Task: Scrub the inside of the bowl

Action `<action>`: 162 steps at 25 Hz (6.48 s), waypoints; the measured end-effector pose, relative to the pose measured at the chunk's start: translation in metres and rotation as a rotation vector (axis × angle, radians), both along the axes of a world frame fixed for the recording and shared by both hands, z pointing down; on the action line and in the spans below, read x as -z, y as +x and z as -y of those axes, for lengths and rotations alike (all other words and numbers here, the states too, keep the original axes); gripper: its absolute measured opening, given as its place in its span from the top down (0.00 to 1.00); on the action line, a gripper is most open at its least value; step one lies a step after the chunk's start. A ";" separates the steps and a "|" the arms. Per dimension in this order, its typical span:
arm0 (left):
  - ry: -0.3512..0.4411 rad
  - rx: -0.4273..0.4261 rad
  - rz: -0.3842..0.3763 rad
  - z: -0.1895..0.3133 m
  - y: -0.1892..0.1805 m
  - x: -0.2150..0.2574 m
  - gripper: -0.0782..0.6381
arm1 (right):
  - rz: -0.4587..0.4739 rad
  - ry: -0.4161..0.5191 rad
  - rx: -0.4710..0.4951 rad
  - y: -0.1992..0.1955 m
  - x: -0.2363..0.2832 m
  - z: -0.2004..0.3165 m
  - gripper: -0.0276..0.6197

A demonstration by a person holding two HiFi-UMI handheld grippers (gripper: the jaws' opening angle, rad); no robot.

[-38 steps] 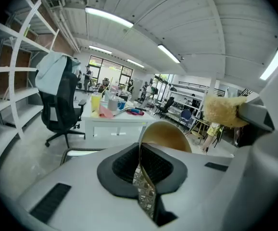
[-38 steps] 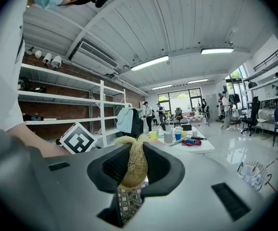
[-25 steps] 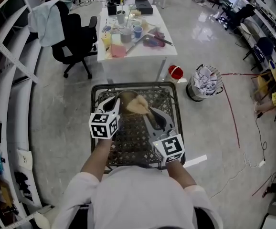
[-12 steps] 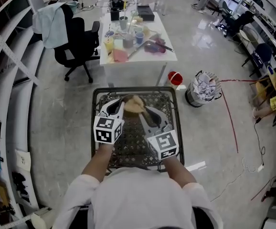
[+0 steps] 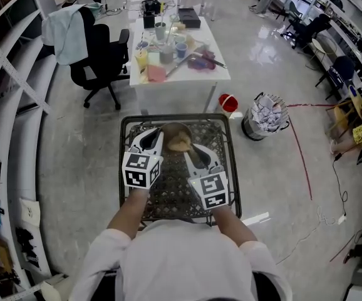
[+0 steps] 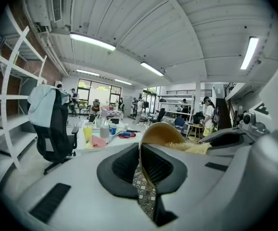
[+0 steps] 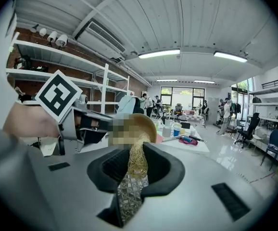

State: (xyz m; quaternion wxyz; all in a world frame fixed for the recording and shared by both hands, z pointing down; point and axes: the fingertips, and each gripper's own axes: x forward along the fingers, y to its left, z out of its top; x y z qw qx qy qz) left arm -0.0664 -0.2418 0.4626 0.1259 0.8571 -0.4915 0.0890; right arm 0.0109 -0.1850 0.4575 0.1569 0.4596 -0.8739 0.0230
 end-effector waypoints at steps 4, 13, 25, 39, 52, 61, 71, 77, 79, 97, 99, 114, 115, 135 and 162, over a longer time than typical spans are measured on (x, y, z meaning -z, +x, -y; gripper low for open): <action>-0.005 -0.016 0.002 -0.003 0.006 -0.003 0.83 | 0.001 -0.033 0.040 -0.011 -0.010 -0.007 0.82; -0.032 -0.054 0.015 -0.015 0.013 -0.012 0.83 | 0.004 0.009 0.034 -0.015 0.006 0.003 0.82; -0.042 -0.041 0.003 -0.006 0.010 -0.014 0.83 | -0.036 -0.051 -0.047 0.011 -0.013 -0.008 0.82; -0.070 -0.070 0.006 -0.022 0.020 -0.029 0.83 | -0.023 -0.032 0.002 -0.008 -0.004 0.005 0.82; -0.079 -0.043 -0.015 -0.002 0.012 -0.032 0.83 | -0.006 -0.103 -0.056 0.013 -0.027 -0.009 0.82; -0.107 -0.024 -0.033 0.006 0.007 -0.042 0.83 | 0.030 -0.121 -0.012 -0.003 -0.032 -0.012 0.82; -0.143 -0.013 -0.021 0.010 0.004 -0.059 0.83 | 0.056 -0.116 -0.023 0.002 -0.032 -0.006 0.82; -0.204 -0.012 -0.008 0.010 0.004 -0.084 0.83 | 0.060 -0.133 -0.036 0.009 -0.036 -0.004 0.82; -0.234 -0.007 -0.014 0.009 0.005 -0.094 0.83 | 0.057 -0.139 -0.042 0.013 -0.038 -0.003 0.82; -0.478 0.030 0.024 -0.007 0.009 -0.197 0.83 | 0.041 -0.211 -0.071 0.035 -0.066 -0.009 0.82; -0.504 0.030 0.034 -0.009 0.010 -0.208 0.83 | 0.039 -0.222 -0.072 0.035 -0.071 -0.009 0.82; -0.701 0.090 0.025 -0.023 0.011 -0.288 0.83 | 0.017 -0.306 -0.074 0.048 -0.106 -0.004 0.82; -0.710 0.095 0.022 -0.024 0.011 -0.292 0.83 | 0.016 -0.309 -0.075 0.049 -0.108 -0.004 0.82; -0.822 0.160 -0.017 -0.020 0.007 -0.334 0.83 | 0.016 -0.358 -0.075 0.048 -0.131 -0.002 0.82; -0.762 0.141 -0.107 -0.016 0.008 -0.312 0.83 | 0.021 -0.333 -0.059 0.044 -0.123 0.000 0.82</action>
